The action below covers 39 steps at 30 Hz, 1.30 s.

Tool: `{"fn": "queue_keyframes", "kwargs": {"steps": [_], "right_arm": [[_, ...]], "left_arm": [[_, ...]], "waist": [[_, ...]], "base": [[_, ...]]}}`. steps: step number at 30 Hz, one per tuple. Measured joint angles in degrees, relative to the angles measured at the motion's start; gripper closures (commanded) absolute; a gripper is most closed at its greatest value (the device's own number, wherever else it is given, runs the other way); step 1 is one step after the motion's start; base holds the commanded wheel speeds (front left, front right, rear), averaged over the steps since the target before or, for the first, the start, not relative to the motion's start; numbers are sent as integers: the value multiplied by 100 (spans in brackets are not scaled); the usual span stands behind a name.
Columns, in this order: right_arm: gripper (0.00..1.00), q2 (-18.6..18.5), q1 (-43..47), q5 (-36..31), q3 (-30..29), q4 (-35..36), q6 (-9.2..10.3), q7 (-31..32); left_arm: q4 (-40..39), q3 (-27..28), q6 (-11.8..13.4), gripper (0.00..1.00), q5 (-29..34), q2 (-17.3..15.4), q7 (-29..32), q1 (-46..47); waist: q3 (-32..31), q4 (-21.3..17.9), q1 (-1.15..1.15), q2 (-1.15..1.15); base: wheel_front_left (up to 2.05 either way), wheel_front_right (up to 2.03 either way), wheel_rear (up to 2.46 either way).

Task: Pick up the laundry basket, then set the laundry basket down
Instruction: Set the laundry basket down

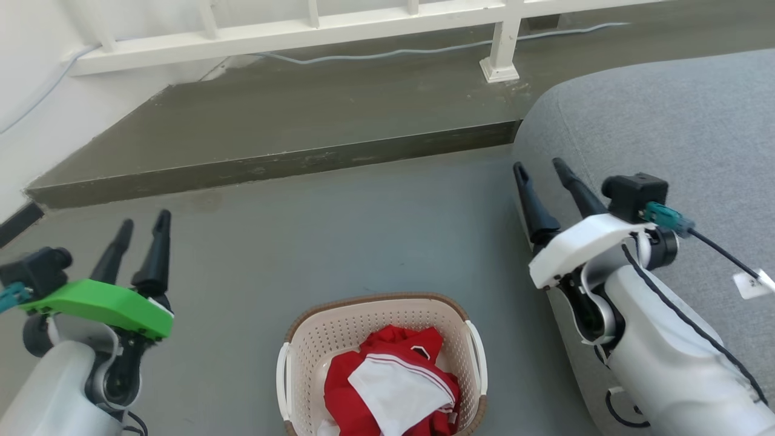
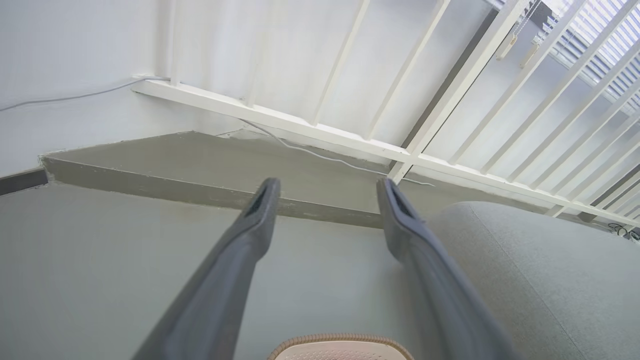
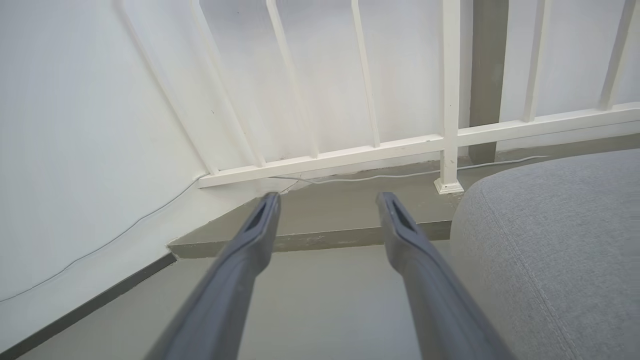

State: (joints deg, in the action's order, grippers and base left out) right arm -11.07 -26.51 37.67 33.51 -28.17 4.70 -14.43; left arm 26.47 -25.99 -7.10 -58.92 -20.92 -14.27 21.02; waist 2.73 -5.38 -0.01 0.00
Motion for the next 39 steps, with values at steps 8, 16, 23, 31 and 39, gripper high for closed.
{"fn": "queue_keyframes", "kwargs": {"steps": [8,16,23,31,39], "right_arm": [[0,-27,535,-504,-417,648,69,0],[0,7,888,-959,-776,1181,121,-1],[0,102,1251,-1207,-949,1392,149,0],[0,179,1441,-1413,-1020,1488,149,0],[0,249,1538,-1581,-1129,1588,144,0]], "left_arm": [[-701,946,5,0,628,212,-15,-594],[-1212,1417,13,0,1507,334,-15,-1107],[-1619,1749,15,0,2151,566,-15,-1469],[-1822,1974,14,0,2429,820,-15,-1758],[-1985,2095,11,0,2585,970,-15,-1878]], "waist": [[-56,45,0,0],[-32,68,0,0],[6,82,0,0],[48,65,0,0],[100,32,0,0]], "base": [[0,0,0],[0,0,0],[0,0,0],[0,0,0],[0,0,0]]}}
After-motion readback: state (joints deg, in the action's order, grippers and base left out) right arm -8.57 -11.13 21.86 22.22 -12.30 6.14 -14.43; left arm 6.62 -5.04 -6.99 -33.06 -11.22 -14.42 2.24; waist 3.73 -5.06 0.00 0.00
